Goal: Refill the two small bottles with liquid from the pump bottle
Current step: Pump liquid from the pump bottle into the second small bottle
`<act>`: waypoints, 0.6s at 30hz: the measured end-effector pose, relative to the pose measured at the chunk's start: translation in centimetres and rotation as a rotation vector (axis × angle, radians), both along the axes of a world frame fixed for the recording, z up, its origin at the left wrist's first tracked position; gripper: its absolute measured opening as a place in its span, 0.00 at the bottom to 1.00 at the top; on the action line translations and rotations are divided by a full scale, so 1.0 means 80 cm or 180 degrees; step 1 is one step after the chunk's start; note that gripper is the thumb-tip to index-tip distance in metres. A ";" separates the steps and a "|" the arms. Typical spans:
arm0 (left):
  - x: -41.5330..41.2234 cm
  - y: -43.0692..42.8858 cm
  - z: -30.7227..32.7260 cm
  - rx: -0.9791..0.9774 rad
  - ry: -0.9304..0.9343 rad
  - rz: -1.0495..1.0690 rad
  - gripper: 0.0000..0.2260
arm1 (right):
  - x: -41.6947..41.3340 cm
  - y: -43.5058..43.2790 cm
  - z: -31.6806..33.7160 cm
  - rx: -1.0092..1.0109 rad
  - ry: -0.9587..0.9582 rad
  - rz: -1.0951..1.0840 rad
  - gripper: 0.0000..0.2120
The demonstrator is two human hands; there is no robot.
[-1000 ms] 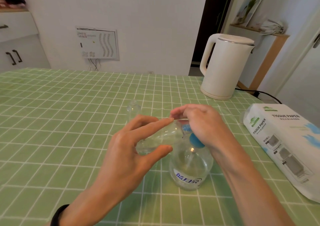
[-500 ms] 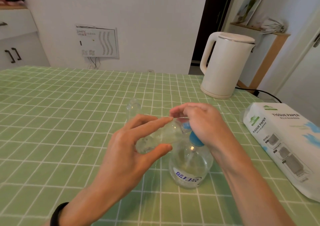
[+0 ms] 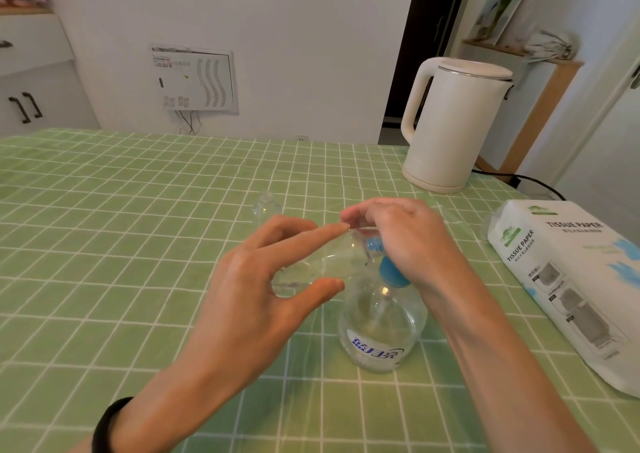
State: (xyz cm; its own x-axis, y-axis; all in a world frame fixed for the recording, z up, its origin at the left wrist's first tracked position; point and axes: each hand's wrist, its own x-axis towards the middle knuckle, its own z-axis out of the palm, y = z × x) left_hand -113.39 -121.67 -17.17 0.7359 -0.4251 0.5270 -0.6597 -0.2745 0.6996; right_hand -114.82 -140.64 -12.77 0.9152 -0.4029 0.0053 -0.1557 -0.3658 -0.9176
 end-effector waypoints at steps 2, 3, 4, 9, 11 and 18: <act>-0.002 -0.001 0.000 -0.0005 0.0001 0.0001 0.24 | -0.002 0.000 -0.001 0.0006 0.0083 0.0034 0.18; -0.003 -0.001 0.000 -0.0015 -0.0010 0.0003 0.24 | -0.003 0.000 -0.001 -0.0016 0.0084 0.0041 0.18; -0.004 -0.001 0.000 -0.0023 -0.0020 0.0005 0.24 | -0.004 0.000 0.000 -0.0039 0.0060 0.0041 0.18; -0.004 0.000 0.002 -0.0059 -0.0084 0.0026 0.23 | -0.002 0.002 0.005 -0.0063 -0.0108 0.0069 0.17; -0.005 0.001 0.002 -0.0093 -0.0061 0.0018 0.23 | -0.002 0.003 0.005 -0.0100 -0.0165 0.0096 0.17; -0.004 -0.002 -0.006 -0.0059 0.0032 0.0047 0.24 | -0.002 0.003 -0.001 0.0020 0.0025 -0.0039 0.19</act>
